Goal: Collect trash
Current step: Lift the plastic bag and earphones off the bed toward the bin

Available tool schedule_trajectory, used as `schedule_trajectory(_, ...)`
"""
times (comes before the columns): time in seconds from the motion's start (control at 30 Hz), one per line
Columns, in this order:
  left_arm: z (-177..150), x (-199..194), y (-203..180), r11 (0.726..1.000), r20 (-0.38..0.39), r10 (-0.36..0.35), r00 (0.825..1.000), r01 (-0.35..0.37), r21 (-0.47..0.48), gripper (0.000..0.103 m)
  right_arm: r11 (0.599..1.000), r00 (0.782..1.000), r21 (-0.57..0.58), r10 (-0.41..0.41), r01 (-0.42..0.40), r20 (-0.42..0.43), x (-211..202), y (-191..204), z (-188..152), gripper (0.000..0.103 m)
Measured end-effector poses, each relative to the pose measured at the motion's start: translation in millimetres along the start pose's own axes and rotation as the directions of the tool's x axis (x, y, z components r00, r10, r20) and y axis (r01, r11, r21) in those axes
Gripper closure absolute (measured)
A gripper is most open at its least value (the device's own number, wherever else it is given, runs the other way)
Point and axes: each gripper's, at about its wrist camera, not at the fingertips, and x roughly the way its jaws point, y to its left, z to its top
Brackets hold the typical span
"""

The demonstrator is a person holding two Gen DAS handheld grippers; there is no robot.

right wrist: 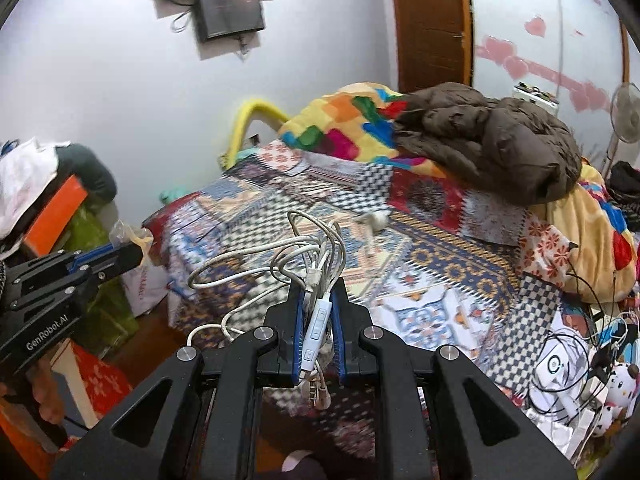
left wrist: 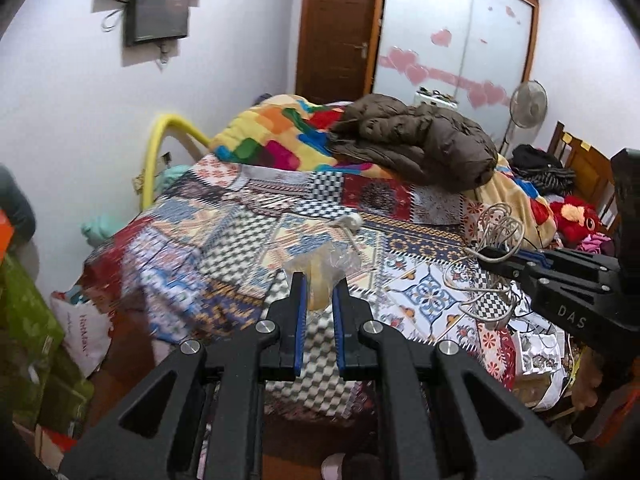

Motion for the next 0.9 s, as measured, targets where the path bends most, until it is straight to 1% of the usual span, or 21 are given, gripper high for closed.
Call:
schedule_trajectory(0.2,-33,-42,42,0.998,0.006,0.047,0.999,-0.047,-0.048,0.092,0.998,0.998,-0.045,0.051,-0.052,-0.024,0,50,-16,0.092)
schedule_trajectory(0.43,-78,-71,96,0.986,-0.025,0.102,0.994,-0.104,-0.127,0.092,0.988,0.99,-0.101,0.111,-0.119,-0.083,14,110,-36,0.092)
schedule_trajectory(0.63,-114,-85,138,0.972,-0.069,0.152,0.986,-0.161,-0.17,0.092,0.972,0.979,-0.158,0.151,-0.173,-0.14,33,159,-54,0.092)
schedule_trajectory(0.7,-128,-86,153,0.966,-0.093,0.176,0.98,-0.19,-0.177,0.092,0.967,0.973,-0.172,0.162,-0.189,-0.162,42,173,-59,0.092)
schedule_trajectory(0.8,-147,-85,173,0.956,-0.132,0.189,0.973,-0.213,-0.202,0.092,0.957,0.962,-0.188,0.181,-0.22,-0.206,58,194,-68,0.092)
schedule_trajectory(0.9,-168,-80,191,0.944,-0.176,0.204,0.963,-0.242,-0.227,0.092,0.946,0.948,-0.215,0.185,-0.243,-0.258,76,217,-79,0.092)
